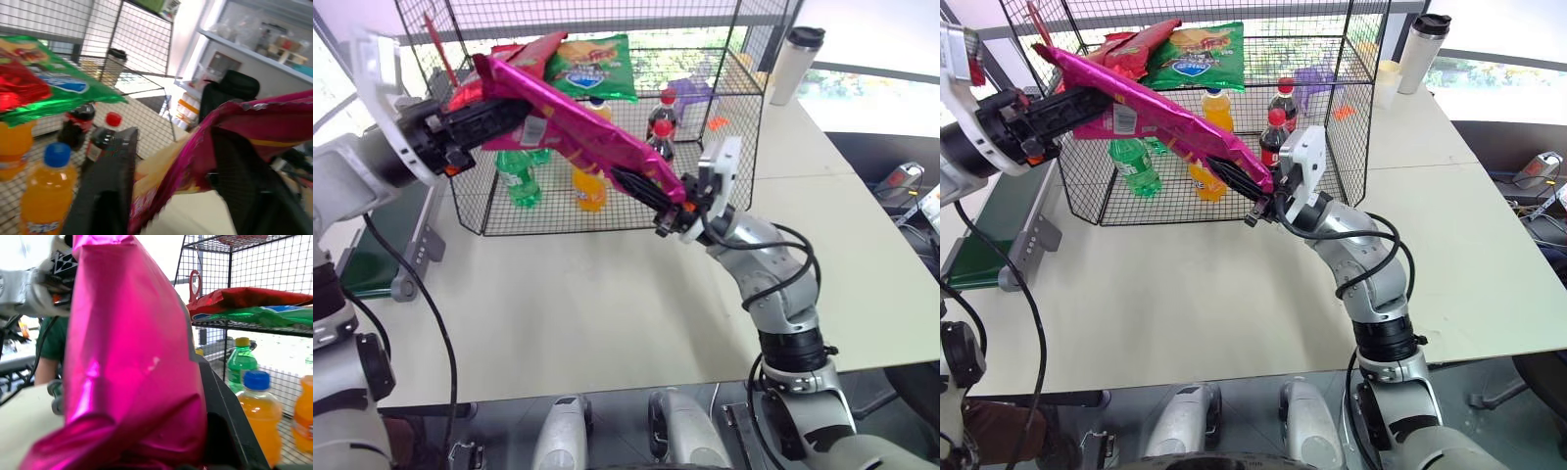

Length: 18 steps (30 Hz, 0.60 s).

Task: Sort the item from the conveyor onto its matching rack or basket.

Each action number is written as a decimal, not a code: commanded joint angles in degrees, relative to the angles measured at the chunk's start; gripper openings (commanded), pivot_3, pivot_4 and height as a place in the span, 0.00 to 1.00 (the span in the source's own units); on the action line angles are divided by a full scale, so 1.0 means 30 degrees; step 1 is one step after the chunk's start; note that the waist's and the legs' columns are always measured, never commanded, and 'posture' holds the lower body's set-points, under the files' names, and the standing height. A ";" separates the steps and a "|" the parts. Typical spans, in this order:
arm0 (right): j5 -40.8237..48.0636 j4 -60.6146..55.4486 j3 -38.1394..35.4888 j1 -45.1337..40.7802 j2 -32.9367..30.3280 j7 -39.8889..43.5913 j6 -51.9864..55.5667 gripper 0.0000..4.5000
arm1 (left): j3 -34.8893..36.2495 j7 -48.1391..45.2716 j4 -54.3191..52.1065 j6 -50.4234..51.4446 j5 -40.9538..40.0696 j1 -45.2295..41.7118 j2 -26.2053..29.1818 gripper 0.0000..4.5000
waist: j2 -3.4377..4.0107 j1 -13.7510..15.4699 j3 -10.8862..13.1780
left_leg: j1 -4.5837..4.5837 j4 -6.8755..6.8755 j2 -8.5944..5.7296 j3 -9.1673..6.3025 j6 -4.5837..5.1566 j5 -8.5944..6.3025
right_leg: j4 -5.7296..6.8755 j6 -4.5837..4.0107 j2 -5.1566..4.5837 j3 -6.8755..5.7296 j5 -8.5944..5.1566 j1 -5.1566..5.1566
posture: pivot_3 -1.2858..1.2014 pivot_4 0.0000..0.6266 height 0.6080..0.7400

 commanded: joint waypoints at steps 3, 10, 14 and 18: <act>0.0873 -0.2920 -0.2790 0.0067 -0.3150 -0.0393 0.1374 0.00 | 0.1095 -0.0867 0.1859 -0.1726 0.2501 0.0571 0.1257 0.61 | 0.0000 0.0014 0.0002 | -0.0002 -0.0010 0.0000 0.0020 0.0001 -0.0001 | -0.0006 0.0001 -0.0003 0.0011 -0.0002 -0.0013 | 0.52 0.24 0.95; 0.0018 -0.4408 -0.5987 -0.1310 -0.7879 -0.2914 0.4025 0.00 | 0.1426 -0.0185 -0.1092 -0.1279 0.1757 0.2674 -0.0472 0.61 | -0.0012 0.0113 0.0007 | -0.0027 -0.0005 -0.0004 0.0038 0.0000 -0.0002 | -0.0025 -0.0057 -0.0028 0.0016 -0.0036 -0.0031 | 0.52 0.24 0.95; -0.2087 -0.4470 -0.5265 -0.2632 -0.9982 -0.4688 0.5585 0.00 | 0.1287 0.1053 -0.2948 -0.1440 0.1331 0.3622 -0.2400 0.61 | -0.0019 0.0052 0.0007 | -0.0025 -0.0005 -0.0003 0.0057 0.0001 -0.0002 | -0.0032 -0.0059 -0.0029 0.0042 -0.0036 -0.0038 | 0.52 0.24 0.95; -0.5854 -0.3671 -0.2163 -0.4431 -1.0882 -0.6103 0.5494 0.00 | 0.0764 0.1793 -0.3710 -0.1878 0.1287 0.4186 -0.4276 0.61 | -0.0020 -0.0043 0.0006 | -0.0014 -0.0009 -0.0003 0.0066 0.0007 -0.0005 | -0.0031 -0.0043 -0.0018 0.0063 -0.0028 -0.0041 | 0.52 0.24 0.95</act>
